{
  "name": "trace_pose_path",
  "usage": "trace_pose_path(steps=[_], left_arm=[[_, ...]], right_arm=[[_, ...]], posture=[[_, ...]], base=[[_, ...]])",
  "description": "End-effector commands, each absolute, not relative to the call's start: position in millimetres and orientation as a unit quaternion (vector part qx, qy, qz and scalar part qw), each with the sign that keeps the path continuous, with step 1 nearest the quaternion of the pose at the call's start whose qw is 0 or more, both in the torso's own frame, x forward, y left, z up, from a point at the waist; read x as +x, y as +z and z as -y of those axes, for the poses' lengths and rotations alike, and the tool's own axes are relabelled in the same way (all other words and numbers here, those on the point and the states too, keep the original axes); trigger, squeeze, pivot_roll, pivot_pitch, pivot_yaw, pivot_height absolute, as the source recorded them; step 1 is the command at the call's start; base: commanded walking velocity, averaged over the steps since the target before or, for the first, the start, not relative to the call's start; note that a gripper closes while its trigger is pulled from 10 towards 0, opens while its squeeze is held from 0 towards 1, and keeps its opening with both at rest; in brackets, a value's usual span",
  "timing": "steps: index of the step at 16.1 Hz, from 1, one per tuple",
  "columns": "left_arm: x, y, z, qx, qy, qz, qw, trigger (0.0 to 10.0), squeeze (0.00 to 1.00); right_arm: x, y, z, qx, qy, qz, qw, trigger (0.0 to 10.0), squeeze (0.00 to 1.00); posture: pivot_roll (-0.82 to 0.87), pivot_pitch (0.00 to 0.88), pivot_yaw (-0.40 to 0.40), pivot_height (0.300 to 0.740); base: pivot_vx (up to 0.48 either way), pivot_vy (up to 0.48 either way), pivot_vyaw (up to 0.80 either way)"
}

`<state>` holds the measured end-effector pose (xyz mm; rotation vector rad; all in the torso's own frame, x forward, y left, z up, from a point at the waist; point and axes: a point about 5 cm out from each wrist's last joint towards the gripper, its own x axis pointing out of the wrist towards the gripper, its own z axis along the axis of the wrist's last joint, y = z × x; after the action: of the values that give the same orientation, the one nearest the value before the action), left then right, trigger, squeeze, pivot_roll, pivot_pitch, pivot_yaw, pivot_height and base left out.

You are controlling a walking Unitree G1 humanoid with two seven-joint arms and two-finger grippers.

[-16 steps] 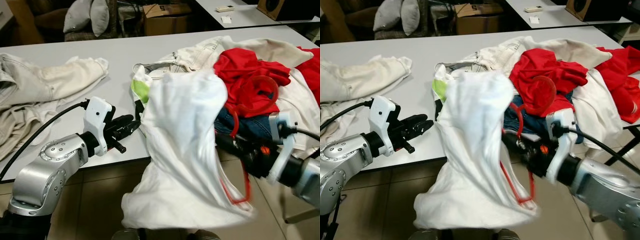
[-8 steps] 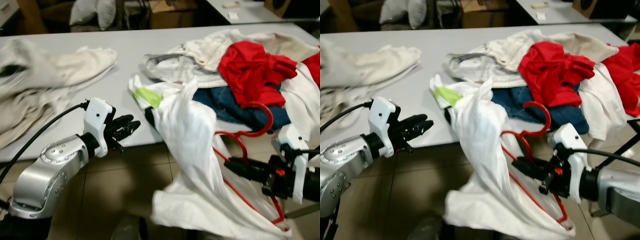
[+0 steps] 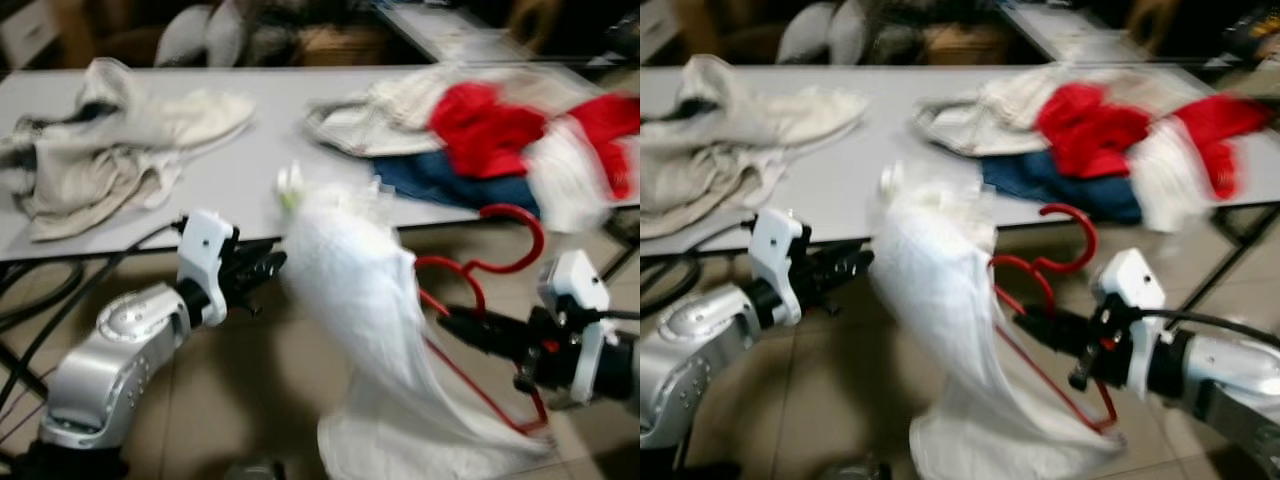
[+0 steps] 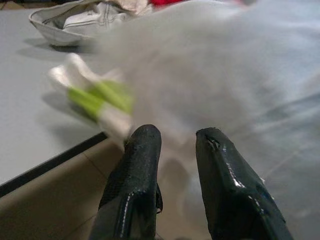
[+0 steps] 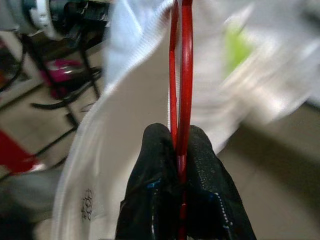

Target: Hang hanger

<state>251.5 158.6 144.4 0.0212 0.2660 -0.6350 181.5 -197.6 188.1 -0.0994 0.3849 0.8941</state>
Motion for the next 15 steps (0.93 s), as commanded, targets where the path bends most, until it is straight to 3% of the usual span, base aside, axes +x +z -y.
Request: trace_pose_path(steps=[1,5,10,15], left_arm=[[252,144,-161,0.018,-0.302,-0.128,0.944,10.0,0.0],[254,143,-168,0.005,-0.271,-0.114,0.956,10.0,0.0],[248,140,-169,0.005,-0.252,-0.106,0.962,10.0,0.0],[249,147,-171,0.009,-0.241,-0.087,0.967,10.0,0.0]], right_arm=[[186,186,200,-0.062,0.414,-0.179,0.89,10.0,0.0],[205,168,192,-0.079,0.376,-0.146,0.912,10.0,0.0],[213,153,189,-0.125,0.432,-0.145,0.881,10.0,0.0],[230,154,197,-0.146,0.432,-0.135,0.88,10.0,0.0]], posture=[[-0.12,0.0,0.017,0.74],[-0.1,0.0,0.003,0.74],[-0.07,0.0,-0.029,0.74],[-0.05,0.0,-0.052,0.74]], base=[[0.0,0.0,0.0],[0.0,-0.076,0.0],[0.0,-0.381,0.0],[0.0,-0.452,0.26]])
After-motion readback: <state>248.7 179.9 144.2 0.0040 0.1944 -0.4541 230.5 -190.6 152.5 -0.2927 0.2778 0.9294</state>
